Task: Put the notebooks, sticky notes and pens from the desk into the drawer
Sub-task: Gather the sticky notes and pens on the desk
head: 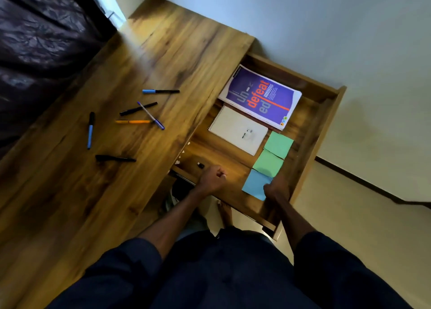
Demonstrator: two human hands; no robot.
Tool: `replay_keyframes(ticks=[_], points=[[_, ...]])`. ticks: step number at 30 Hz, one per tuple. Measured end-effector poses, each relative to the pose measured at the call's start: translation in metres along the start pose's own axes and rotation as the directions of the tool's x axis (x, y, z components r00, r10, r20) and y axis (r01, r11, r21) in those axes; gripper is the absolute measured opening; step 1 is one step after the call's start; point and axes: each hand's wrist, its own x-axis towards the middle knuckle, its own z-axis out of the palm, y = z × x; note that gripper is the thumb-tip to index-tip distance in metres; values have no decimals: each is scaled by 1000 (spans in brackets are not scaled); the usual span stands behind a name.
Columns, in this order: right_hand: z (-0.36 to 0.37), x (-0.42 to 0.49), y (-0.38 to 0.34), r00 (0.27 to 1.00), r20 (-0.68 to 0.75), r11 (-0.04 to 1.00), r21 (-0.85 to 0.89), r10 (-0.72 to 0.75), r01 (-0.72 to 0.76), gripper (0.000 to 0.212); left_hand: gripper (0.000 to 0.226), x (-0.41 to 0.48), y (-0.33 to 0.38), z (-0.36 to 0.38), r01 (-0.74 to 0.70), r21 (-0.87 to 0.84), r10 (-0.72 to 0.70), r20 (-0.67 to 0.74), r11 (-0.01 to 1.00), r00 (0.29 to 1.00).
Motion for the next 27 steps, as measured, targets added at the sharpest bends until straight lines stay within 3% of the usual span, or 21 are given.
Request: replay_keyframes(ticks=[6, 12, 27], points=[[6, -13, -10, 988, -50, 968, -215, -144, 130, 44, 19, -3, -8, 2, -14, 7, 14, 11, 1000, 1000], [34, -11, -6, 922, 87, 824, -423, -378, 378, 51, 16, -9, -11, -3, -31, -16, 31, 18, 999, 999], [47, -14, 7, 929, 55, 830, -431, -366, 352, 53, 21, -14, -19, -15, -25, -33, 27, 55, 999, 998]])
